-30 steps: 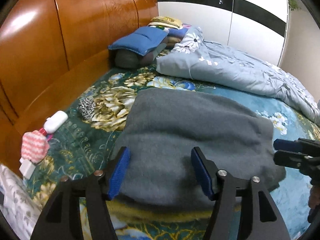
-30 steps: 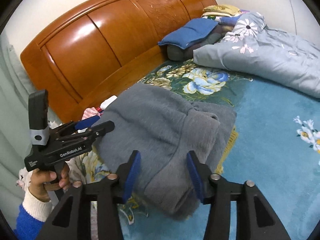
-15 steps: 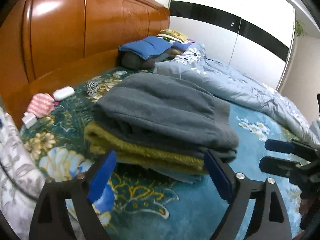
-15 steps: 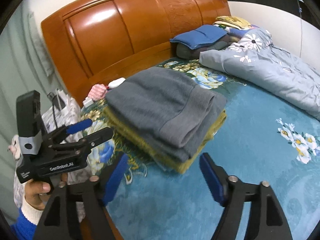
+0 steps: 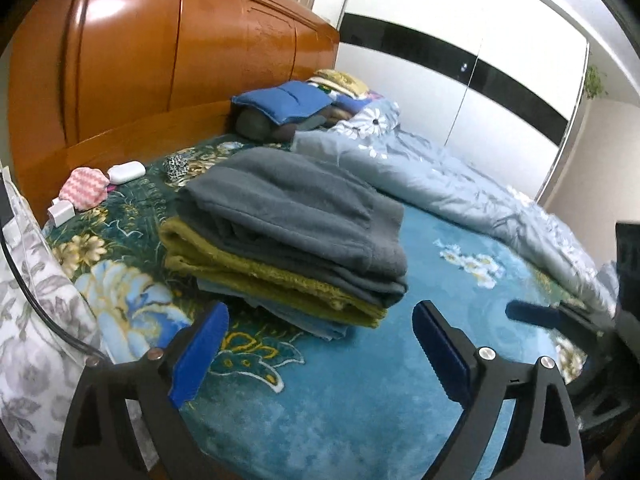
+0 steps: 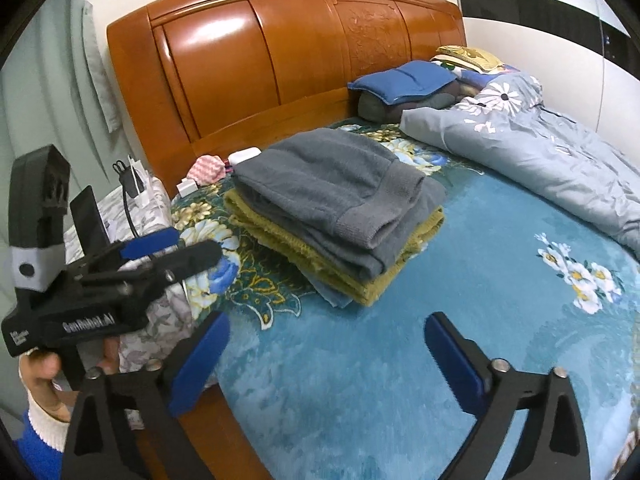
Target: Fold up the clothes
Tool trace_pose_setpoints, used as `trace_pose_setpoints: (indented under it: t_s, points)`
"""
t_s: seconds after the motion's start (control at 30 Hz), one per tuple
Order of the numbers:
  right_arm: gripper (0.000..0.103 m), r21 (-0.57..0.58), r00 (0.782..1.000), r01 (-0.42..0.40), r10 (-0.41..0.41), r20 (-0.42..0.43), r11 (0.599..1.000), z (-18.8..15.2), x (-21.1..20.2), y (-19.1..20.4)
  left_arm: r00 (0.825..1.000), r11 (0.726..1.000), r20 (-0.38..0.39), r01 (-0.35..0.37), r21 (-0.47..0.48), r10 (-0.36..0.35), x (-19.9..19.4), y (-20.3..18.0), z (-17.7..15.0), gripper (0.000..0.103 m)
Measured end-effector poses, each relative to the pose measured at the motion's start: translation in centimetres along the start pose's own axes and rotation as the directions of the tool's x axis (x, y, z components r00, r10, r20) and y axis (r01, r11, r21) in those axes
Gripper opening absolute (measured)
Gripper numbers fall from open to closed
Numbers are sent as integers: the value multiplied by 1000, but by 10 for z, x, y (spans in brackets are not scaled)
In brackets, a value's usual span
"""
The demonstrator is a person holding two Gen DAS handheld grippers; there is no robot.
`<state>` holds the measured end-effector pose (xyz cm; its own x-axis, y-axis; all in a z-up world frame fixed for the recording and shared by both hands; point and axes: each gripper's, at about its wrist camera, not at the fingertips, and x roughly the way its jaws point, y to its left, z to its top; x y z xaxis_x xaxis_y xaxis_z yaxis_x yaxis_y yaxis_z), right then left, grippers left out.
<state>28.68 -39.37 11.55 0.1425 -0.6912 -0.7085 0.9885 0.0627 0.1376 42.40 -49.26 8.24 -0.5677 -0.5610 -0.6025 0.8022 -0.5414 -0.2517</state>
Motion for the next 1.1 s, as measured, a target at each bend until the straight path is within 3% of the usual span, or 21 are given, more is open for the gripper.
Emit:
trace_pose_setpoints:
  t_s: [0.17, 0.3, 0.47, 0.6, 0.77, 0.9, 1.1]
  points:
    - [103, 28, 1000, 18, -18, -10, 999, -8, -15, 0, 998, 998, -7, -57, 25, 58, -11, -10, -4, 94]
    - [103, 34, 1000, 29, -28, -11, 999, -11, -26, 1, 979, 974, 54, -202, 103, 197, -27, -24, -8, 94]
    - [103, 32, 999, 32, -32, 0, 999, -13, -39, 5, 965, 955, 55, -261, 142, 256, -40, -33, -10, 94]
    - [103, 54, 999, 35, -35, 7, 998, -18, -44, 6, 963, 955, 21, -271, 122, 270, -43, -33, -10, 94]
    - [103, 66, 999, 35, -34, -17, 997, -22, -44, 6, 946, 941, -10, -320, 109, 323, -43, -32, -15, 94]
    - [103, 84, 999, 23, -21, -25, 996, -25, -44, 3, 955, 948, -17, -293, 120, 297, -44, -34, -17, 94]
    - [103, 79, 999, 35, -32, -36, 996, -27, -44, 3, 949, 941, -15, -311, 132, 316, -42, -36, -19, 94]
